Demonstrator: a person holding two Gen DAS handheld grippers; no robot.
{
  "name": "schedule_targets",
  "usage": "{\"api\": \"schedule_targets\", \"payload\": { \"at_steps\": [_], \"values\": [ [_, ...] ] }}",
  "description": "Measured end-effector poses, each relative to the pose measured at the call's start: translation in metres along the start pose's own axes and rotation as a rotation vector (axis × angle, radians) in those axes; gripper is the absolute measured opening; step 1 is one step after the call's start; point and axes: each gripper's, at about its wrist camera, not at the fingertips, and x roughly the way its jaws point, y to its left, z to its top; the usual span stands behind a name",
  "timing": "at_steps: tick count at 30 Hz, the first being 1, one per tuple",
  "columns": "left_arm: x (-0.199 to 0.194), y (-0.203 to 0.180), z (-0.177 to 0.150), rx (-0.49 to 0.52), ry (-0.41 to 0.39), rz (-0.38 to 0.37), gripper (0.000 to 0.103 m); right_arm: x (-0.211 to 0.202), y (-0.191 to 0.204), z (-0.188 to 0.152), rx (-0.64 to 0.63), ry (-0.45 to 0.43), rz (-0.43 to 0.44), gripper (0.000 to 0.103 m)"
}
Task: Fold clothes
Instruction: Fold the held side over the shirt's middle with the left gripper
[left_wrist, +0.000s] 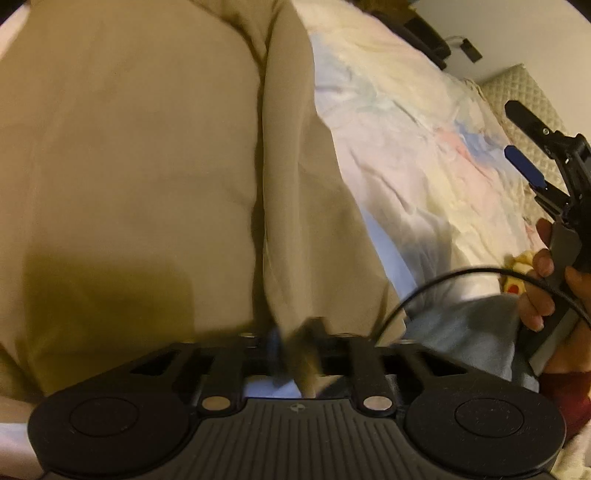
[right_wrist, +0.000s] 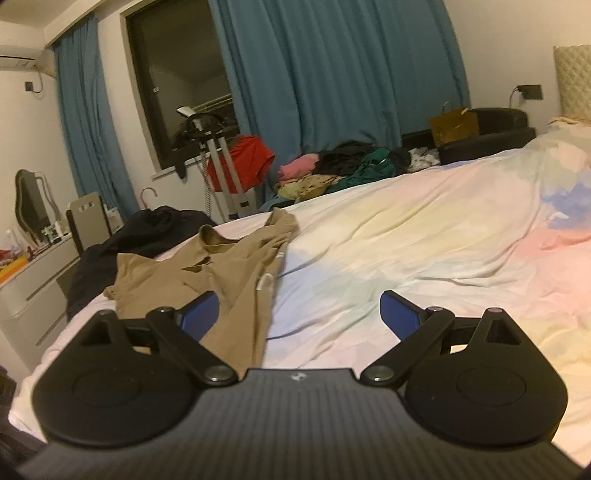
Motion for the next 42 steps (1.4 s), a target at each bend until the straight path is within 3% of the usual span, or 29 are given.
{"api": "schedule_targets", "payload": {
  "at_steps": [1, 3, 5, 8, 11, 17, 20, 22, 25, 27, 29, 32, 35, 39, 42],
  "values": [
    [-0.006, 0.0, 0.003, -0.004, -0.031, -0.004, 0.058, 0.002, 0.005, 0.007, 0.003, -0.001, 0.009, 0.095],
    [-0.02, 0.001, 0.009, -0.02, -0.098, -0.018, 0.061, 0.006, 0.016, 0.025, 0.001, -0.023, 0.031, 0.095],
    [-0.031, 0.006, 0.022, -0.058, -0.159, -0.029, 0.07, 0.012, 0.03, 0.047, 0.0, -0.07, 0.06, 0.095],
    [-0.037, 0.017, 0.057, -0.116, -0.24, -0.003, 0.075, 0.03, 0.04, 0.074, 0.032, -0.158, 0.094, 0.095],
    [-0.032, 0.032, 0.105, -0.192, -0.314, 0.043, 0.077, 0.059, 0.031, 0.067, 0.085, -0.211, 0.078, 0.095],
    [0.012, 0.053, 0.212, -0.249, -0.421, 0.143, 0.077, 0.11, -0.009, 0.024, 0.143, -0.065, -0.021, 0.095],
    [0.037, 0.056, 0.247, -0.285, -0.497, 0.163, 0.076, 0.124, -0.018, 0.025, 0.183, -0.061, -0.025, 0.095],
    [0.053, 0.061, 0.26, -0.339, -0.519, 0.138, 0.075, 0.134, -0.02, 0.024, 0.171, -0.067, -0.041, 0.095],
    [0.077, 0.054, 0.275, -0.276, -0.501, 0.272, 0.063, 0.149, -0.026, 0.021, 0.174, -0.042, -0.046, 0.095],
    [0.088, 0.046, 0.28, -0.204, -0.491, 0.385, 0.046, 0.158, -0.029, 0.019, 0.192, -0.02, -0.042, 0.095],
    [0.083, 0.036, 0.284, -0.119, -0.511, 0.429, 0.005, 0.162, -0.03, 0.017, 0.208, -0.01, -0.04, 0.095],
    [0.063, 0.026, 0.29, -0.003, -0.581, 0.457, 0.002, 0.165, -0.031, 0.016, 0.217, -0.002, -0.033, 0.095],
    [0.044, 0.024, 0.306, 0.057, -0.663, 0.542, 0.002, 0.165, -0.028, 0.013, 0.212, 0.002, -0.027, 0.095],
    [0.054, 0.039, 0.326, 0.053, -0.615, 0.647, 0.006, 0.164, -0.026, 0.012, 0.207, 0.007, -0.024, 0.095],
    [0.061, 0.051, 0.318, 0.012, -0.581, 0.59, 0.015, 0.162, -0.024, 0.012, 0.196, 0.002, -0.023, 0.095]
  ]
}}
